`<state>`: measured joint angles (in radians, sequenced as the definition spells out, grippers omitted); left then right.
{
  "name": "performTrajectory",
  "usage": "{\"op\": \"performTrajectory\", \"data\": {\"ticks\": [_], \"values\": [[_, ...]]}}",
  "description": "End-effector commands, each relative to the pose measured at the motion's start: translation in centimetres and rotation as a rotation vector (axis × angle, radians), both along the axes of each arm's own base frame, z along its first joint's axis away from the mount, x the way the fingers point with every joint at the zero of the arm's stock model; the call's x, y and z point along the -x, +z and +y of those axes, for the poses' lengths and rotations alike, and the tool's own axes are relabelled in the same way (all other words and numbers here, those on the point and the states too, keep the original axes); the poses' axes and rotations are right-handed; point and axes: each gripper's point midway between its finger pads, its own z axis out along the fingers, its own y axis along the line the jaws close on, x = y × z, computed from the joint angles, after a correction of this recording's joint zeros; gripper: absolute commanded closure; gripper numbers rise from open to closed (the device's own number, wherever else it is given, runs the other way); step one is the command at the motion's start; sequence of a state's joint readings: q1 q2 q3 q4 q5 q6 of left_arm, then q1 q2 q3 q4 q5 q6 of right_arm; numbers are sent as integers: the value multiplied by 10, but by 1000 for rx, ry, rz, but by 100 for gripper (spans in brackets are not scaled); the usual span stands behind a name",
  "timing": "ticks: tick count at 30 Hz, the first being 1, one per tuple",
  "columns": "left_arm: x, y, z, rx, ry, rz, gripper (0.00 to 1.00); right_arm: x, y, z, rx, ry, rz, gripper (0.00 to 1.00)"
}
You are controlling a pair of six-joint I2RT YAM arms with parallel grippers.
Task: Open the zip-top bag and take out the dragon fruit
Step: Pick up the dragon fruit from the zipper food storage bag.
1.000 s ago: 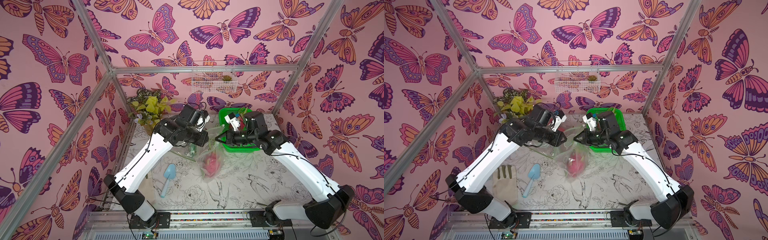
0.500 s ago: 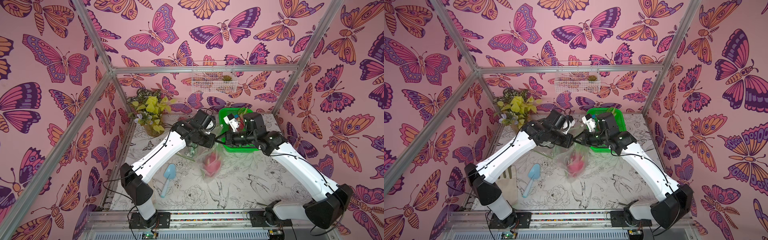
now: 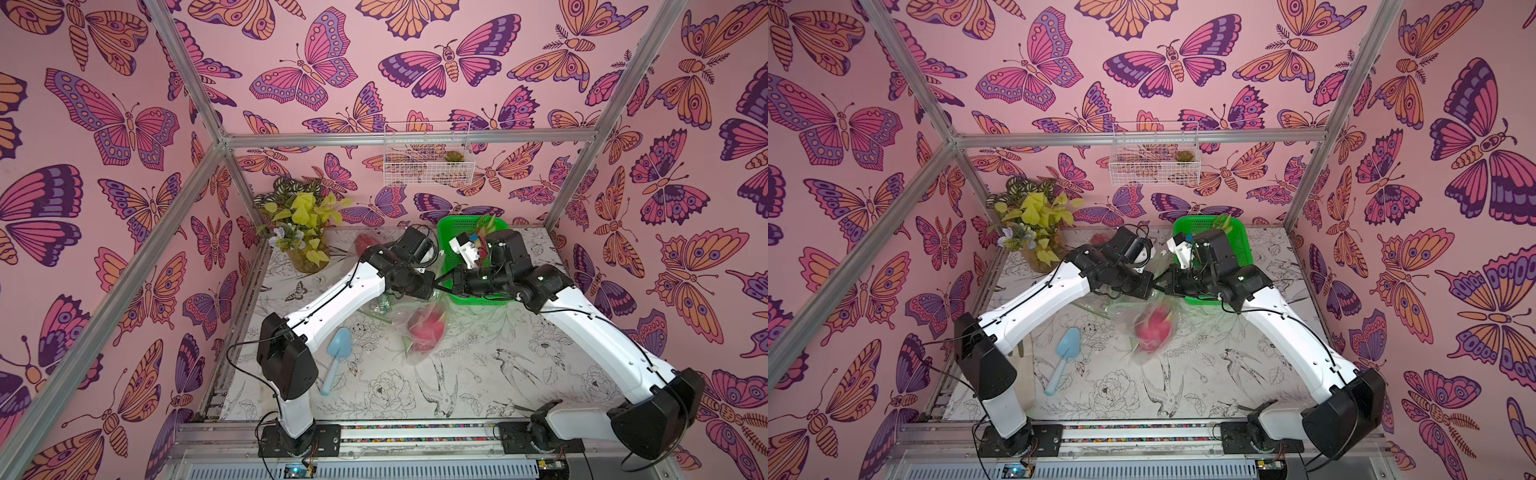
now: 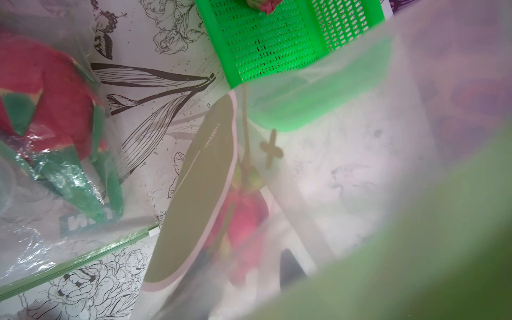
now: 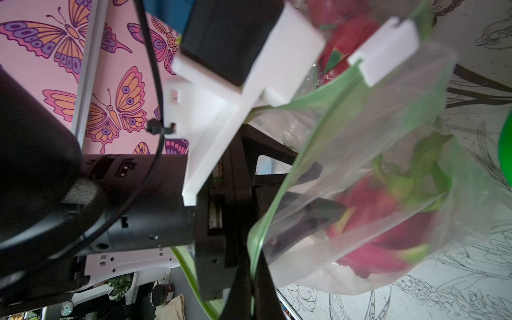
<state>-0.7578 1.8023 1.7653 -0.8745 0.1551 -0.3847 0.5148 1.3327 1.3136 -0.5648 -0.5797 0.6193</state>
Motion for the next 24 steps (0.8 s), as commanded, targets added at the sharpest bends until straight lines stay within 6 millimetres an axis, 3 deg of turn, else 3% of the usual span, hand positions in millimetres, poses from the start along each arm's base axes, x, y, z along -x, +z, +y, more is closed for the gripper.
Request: {"op": "performTrajectory", "data": {"ticks": [1, 10, 17, 24], "values": [[5, -13, -10, 30, -27, 51, 60, 6, -4, -13, 46, -18, -24, 100], [9, -35, -13, 8, -42, 106, 64, 5, -12, -30, 114, -73, -35, 100], [1, -57, -12, -46, -9, 125, 62, 1, -28, -44, 200, -132, -22, 100], [-11, -66, -15, -66, 32, 121, 55, 0, -30, -46, 207, -139, -25, 100]]}}
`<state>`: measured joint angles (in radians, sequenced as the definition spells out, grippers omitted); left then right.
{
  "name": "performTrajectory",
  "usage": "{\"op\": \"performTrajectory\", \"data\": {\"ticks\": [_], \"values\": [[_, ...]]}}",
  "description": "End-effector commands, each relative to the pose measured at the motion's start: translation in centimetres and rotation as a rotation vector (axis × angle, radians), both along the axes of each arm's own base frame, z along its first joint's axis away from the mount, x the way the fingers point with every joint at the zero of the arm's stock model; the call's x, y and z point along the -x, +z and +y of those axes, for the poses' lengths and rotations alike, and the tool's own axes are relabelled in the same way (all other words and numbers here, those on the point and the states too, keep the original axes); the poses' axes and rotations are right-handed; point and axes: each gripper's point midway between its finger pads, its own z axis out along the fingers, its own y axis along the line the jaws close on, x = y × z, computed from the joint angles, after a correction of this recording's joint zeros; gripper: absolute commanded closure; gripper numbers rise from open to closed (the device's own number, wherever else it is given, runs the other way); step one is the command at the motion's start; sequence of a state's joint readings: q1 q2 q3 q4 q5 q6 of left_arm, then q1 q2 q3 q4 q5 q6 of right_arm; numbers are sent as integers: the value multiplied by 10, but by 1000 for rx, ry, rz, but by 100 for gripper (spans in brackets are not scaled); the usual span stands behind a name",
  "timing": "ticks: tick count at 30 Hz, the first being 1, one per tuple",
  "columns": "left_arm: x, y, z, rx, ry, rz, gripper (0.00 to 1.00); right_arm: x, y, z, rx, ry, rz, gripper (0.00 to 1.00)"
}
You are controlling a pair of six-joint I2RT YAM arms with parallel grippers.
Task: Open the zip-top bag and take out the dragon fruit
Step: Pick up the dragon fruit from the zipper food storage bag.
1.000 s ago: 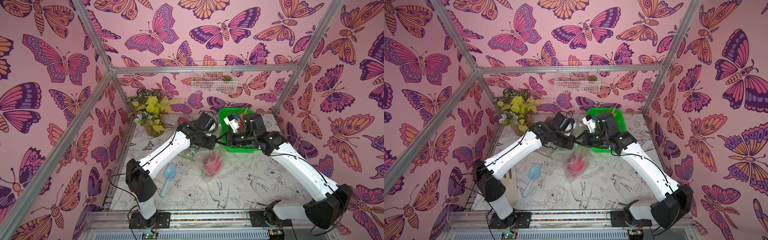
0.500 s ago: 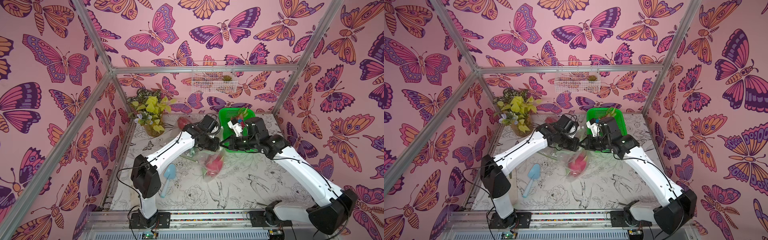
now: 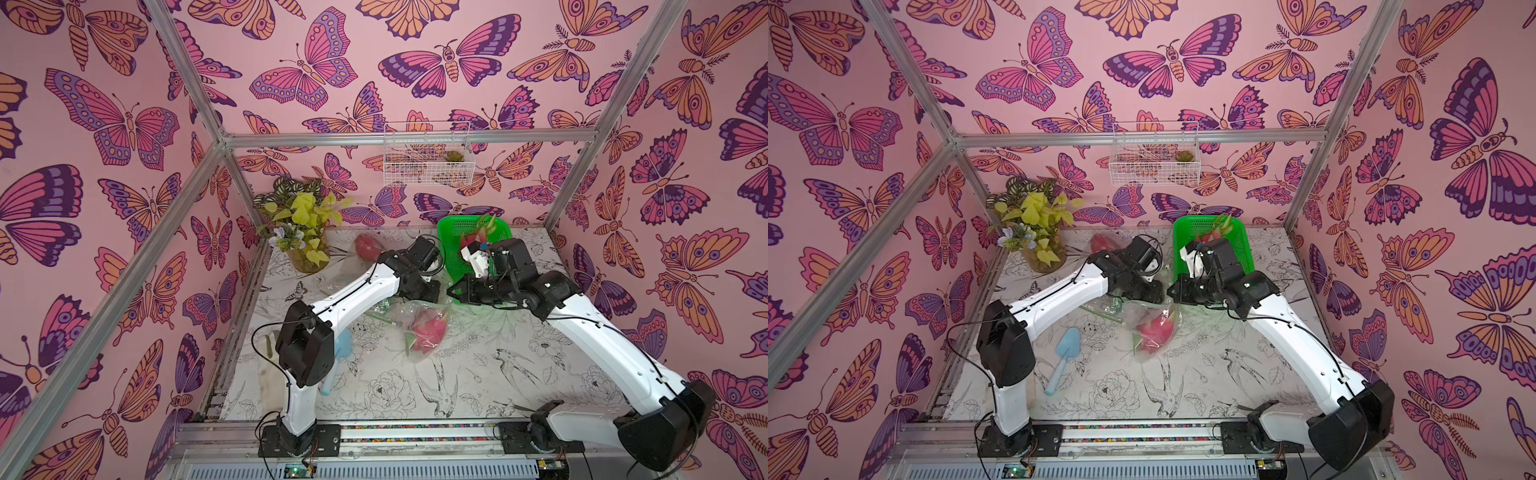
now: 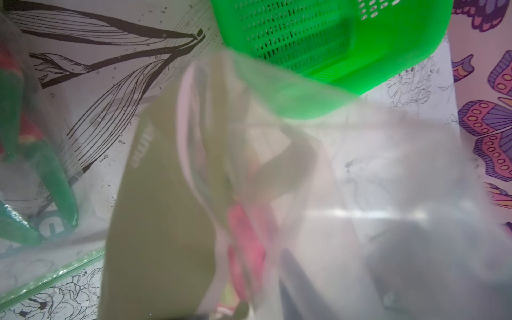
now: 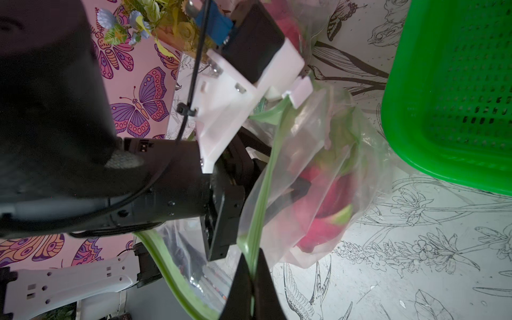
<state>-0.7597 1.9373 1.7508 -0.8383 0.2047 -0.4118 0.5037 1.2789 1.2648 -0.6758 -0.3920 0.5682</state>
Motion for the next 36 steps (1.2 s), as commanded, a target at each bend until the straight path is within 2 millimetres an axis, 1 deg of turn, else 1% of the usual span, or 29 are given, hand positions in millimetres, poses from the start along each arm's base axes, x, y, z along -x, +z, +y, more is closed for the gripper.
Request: {"op": "performTrajectory", "data": {"ticks": [1, 4, 10, 14, 18, 23, 27, 31, 36], "values": [[-9, -7, 1, -33, 42, -9, 55, 1, -1, -9, 32, -17, -19, 100], [-17, -7, 2, -42, 67, -27, 54, 0, -2, -10, 39, -21, -19, 100], [-28, 1, -3, 3, 108, -84, 55, -2, -9, -14, 66, -34, -19, 100], [-36, 3, -4, 25, 134, -122, 56, -2, -14, -15, 75, -38, -16, 100], [-44, 0, 0, -1, 160, -155, 55, -4, -17, -16, 79, -44, -15, 100], [-49, -3, -8, 44, 156, -175, 55, -10, -20, -14, 73, -56, -26, 100], [-54, -5, -10, 58, 172, -195, 55, -14, -26, -15, 72, -70, -23, 100], [-58, -7, -15, 76, 170, -211, 55, -15, -34, -16, 82, -74, -5, 100], [-61, -16, -21, 80, 165, -206, 56, -15, -39, -17, 90, -79, 4, 100]]}}
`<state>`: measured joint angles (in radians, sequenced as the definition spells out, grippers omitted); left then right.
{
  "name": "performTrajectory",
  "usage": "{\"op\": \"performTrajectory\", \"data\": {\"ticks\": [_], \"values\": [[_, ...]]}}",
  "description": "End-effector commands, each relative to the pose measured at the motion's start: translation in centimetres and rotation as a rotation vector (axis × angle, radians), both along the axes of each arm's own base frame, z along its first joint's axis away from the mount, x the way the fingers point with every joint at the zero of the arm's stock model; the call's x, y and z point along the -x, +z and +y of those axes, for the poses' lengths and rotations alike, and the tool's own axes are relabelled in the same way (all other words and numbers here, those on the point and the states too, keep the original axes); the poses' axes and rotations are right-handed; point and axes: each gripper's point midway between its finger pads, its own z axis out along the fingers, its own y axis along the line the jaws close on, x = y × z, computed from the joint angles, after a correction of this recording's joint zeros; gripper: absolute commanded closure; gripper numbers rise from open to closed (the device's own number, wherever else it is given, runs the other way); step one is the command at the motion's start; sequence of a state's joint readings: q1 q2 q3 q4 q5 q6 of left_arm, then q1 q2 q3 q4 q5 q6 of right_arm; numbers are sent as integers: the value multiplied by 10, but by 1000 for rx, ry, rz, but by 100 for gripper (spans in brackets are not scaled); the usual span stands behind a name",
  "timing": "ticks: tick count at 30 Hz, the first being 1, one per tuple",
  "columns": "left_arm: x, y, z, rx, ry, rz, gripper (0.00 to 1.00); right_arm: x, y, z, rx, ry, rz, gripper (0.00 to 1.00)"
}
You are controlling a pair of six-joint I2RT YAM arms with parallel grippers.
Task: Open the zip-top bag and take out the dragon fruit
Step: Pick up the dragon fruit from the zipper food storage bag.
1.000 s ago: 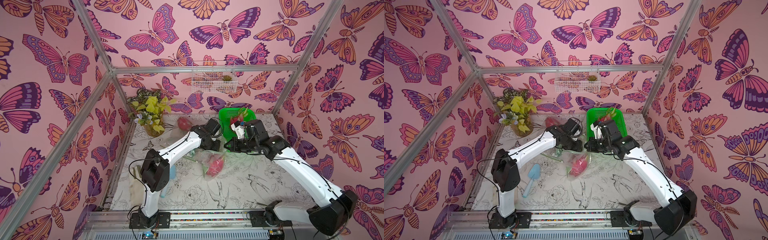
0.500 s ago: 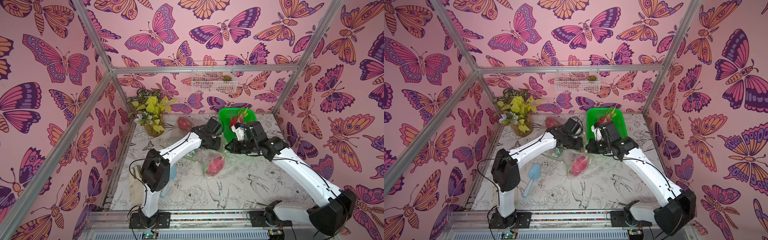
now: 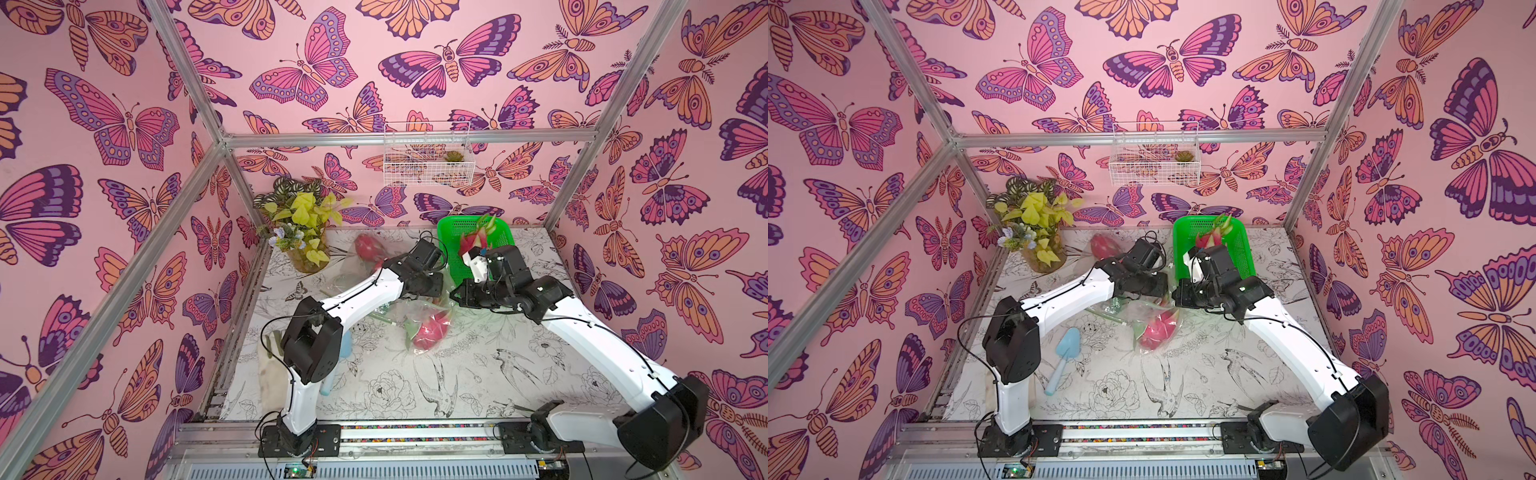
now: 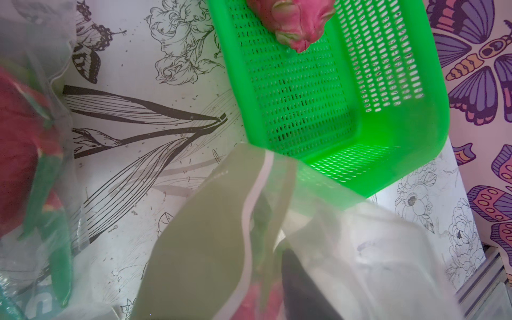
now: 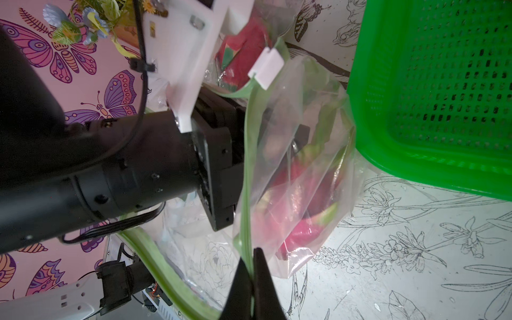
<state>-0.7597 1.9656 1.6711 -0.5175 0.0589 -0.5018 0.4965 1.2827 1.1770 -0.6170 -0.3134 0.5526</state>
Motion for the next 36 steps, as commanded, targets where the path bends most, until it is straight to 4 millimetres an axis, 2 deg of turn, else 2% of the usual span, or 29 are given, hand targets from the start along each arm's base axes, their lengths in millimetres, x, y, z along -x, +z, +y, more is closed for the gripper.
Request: {"op": "performTrajectory", "data": {"ticks": [1, 15, 22, 26, 32, 36], "values": [[-6, -13, -4, -5, 14, -7, 56, -4, -7, -6, 19, -28, 9, 100], [-13, -27, -14, 0, 16, -22, 59, -7, -17, -14, 32, -54, 27, 100], [-15, -22, -16, 19, 14, -47, 71, -9, -25, -18, 36, -73, 52, 100], [-15, -22, -16, 17, 11, -50, 73, -10, -26, -18, 32, -74, 57, 100], [-14, -28, -16, 7, -3, -43, 72, -10, -24, -20, 31, -77, 56, 100], [-13, -31, -17, 8, -7, -33, 67, -10, -22, -22, 29, -79, 50, 100]]}}
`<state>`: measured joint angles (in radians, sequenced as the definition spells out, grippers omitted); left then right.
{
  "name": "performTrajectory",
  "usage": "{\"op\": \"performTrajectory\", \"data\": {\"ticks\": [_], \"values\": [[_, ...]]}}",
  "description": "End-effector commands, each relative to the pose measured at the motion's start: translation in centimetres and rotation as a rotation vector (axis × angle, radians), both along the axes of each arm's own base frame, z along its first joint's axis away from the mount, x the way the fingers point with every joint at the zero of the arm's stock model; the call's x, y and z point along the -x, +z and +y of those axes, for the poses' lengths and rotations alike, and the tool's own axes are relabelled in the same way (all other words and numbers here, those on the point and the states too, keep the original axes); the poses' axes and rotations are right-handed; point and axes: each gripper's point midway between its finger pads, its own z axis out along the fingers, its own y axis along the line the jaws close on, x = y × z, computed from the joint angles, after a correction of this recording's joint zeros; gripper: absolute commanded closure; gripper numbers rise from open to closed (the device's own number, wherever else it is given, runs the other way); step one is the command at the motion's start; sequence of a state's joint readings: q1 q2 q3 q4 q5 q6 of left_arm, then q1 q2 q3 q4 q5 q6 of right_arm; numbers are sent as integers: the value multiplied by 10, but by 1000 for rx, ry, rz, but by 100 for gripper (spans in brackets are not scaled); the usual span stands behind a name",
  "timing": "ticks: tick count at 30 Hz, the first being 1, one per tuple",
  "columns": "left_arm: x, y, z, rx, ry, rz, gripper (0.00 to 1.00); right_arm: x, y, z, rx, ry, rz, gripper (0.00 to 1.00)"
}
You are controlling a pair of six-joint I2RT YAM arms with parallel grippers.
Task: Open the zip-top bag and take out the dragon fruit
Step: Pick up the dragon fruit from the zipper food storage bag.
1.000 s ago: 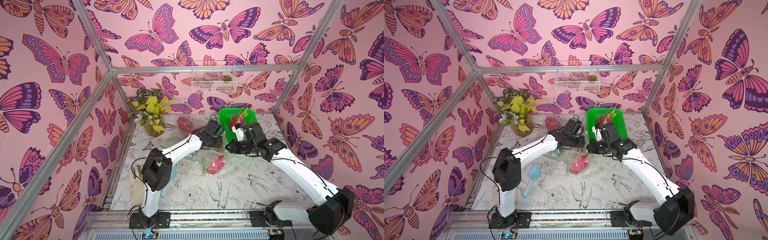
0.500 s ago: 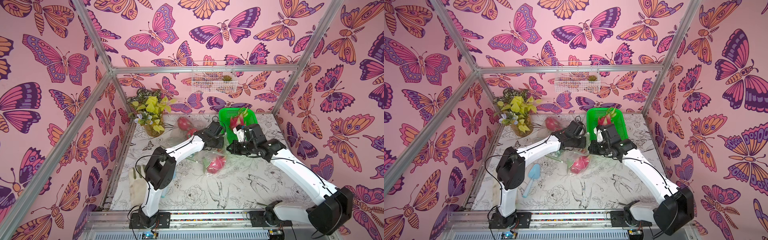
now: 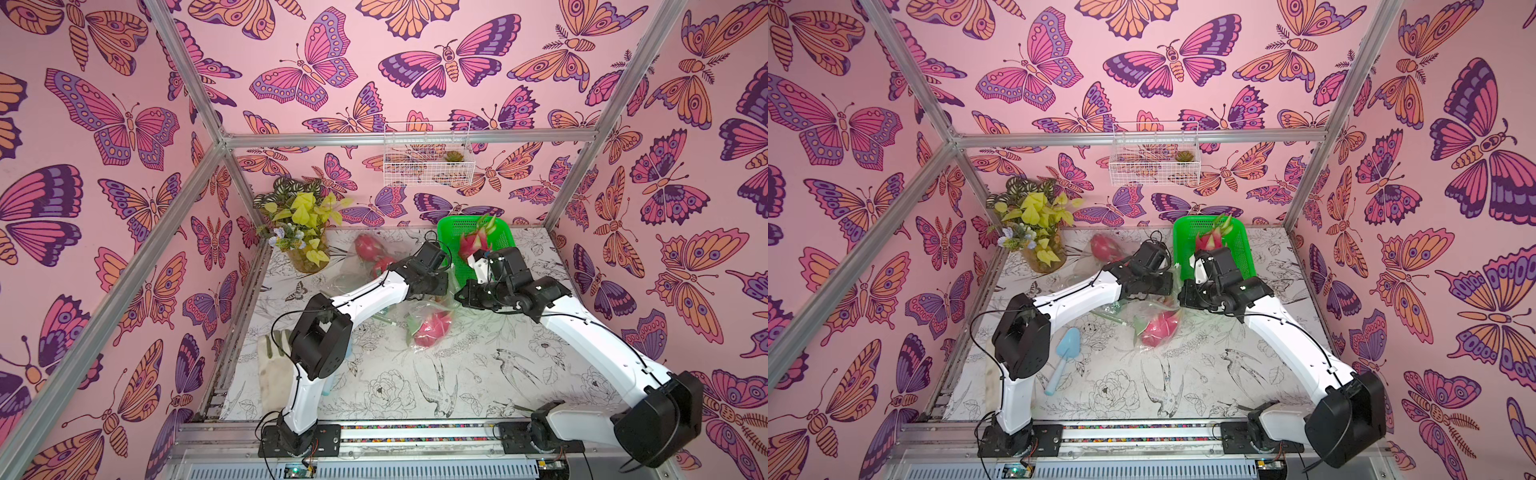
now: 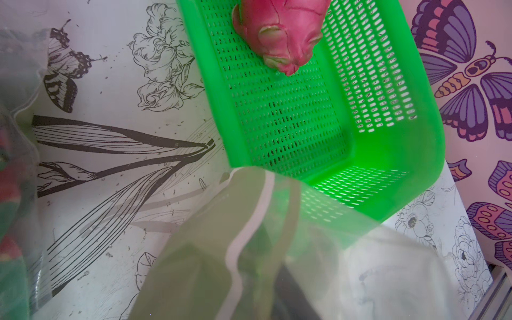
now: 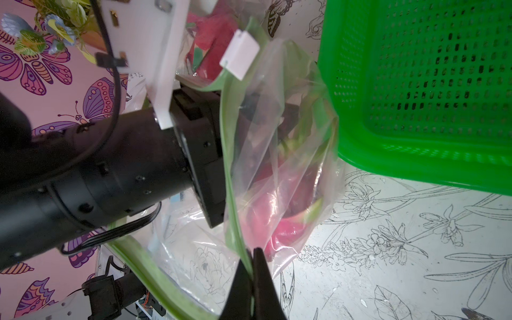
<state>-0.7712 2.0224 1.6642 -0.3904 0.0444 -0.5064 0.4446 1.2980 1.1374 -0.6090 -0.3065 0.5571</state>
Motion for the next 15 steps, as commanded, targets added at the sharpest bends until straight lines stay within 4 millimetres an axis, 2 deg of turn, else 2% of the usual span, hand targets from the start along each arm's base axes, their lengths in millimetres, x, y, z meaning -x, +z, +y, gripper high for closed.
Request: {"op": "performTrajectory", "data": {"ticks": [1, 15], "values": [[2, -20, 2, -30, -8, 21, 67, -1, -1, -5, 5, -20, 8, 100], [6, -27, -1, -26, -26, 43, 75, -3, -4, -8, 6, -27, 17, 100]]}}
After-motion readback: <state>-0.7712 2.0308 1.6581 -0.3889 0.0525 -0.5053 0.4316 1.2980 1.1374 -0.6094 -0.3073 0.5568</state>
